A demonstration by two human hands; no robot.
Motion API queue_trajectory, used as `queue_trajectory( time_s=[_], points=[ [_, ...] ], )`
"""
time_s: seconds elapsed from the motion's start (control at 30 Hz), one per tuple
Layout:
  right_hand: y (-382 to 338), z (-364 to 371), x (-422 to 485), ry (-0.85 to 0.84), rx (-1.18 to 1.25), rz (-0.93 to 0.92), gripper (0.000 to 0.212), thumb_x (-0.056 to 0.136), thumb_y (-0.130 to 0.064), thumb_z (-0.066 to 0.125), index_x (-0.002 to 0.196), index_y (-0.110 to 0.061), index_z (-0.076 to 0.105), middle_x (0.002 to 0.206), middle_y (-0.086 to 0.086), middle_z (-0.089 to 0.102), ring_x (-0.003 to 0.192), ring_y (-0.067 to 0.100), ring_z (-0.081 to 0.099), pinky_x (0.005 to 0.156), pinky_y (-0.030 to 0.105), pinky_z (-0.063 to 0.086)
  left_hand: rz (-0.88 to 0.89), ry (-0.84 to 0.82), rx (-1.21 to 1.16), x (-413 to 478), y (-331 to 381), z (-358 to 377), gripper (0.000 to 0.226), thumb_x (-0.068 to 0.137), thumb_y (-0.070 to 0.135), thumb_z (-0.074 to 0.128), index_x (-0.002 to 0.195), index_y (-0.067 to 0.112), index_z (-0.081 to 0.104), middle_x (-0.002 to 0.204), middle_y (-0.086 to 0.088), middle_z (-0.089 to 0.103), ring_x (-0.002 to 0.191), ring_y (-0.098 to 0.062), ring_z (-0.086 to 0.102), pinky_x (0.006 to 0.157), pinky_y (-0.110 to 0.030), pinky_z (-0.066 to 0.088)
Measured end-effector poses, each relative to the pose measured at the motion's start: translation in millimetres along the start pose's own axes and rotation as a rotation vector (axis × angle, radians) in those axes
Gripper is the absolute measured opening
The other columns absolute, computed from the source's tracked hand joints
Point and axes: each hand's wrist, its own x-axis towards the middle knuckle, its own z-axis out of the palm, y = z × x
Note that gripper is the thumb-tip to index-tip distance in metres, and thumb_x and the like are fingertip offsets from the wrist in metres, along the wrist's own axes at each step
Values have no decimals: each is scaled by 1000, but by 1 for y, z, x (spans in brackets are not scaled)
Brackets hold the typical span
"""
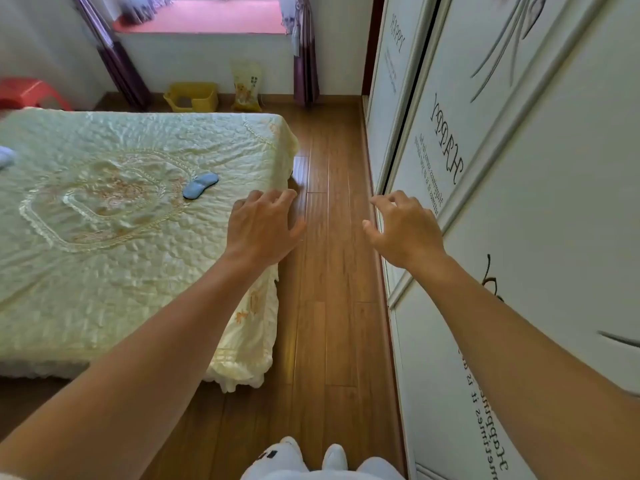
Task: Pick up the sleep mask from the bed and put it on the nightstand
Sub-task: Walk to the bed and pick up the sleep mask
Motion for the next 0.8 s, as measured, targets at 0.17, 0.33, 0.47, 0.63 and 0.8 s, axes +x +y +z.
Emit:
queue_trajectory(
  time_s=[0.17,0.33,0.47,0.63,0.8],
  points=[
    [5,4,16,-32,6,-13,50,95,-42,53,138,-17,54,131,11,60,120,31,57,98,47,45,-27,-5,4,12,-2,6,57,88,53,42,132,20,55,124,-6,66,113,-32,59,90,-47,46],
    [10,2,47,-20,6,-13,48,95,-41,53,136,-17,55,129,9,62,118,30,58,97,46,45,-27,0,-1,42,-5,10,54,88,51,44,131,21,54,122,-5,67,113,-31,59,90,-46,46],
    [11,8,82,-22,-8,-17,47,95,-41,53,135,-17,56,128,10,62,117,29,59,96,45,46,-27,0,-2,78,-15,20,54,88,50,45,132,21,55,123,-6,66,113,-31,58,91,-46,46],
    [10,23,142,-38,-37,-16,48,95,-42,53,136,-18,55,129,9,62,116,29,60,95,45,47,-30,-11,-26,135,-39,41,52,88,50,46,130,21,55,123,-7,67,112,-32,59,89,-46,46],
    [-1,35,225,-64,-57,-4,48,95,-43,53,136,-18,55,130,9,62,116,29,59,95,44,47,-45,-24,-59,213,-72,61,51,88,49,47,128,21,56,124,-6,67,113,-32,59,90,-46,46]
  ],
)
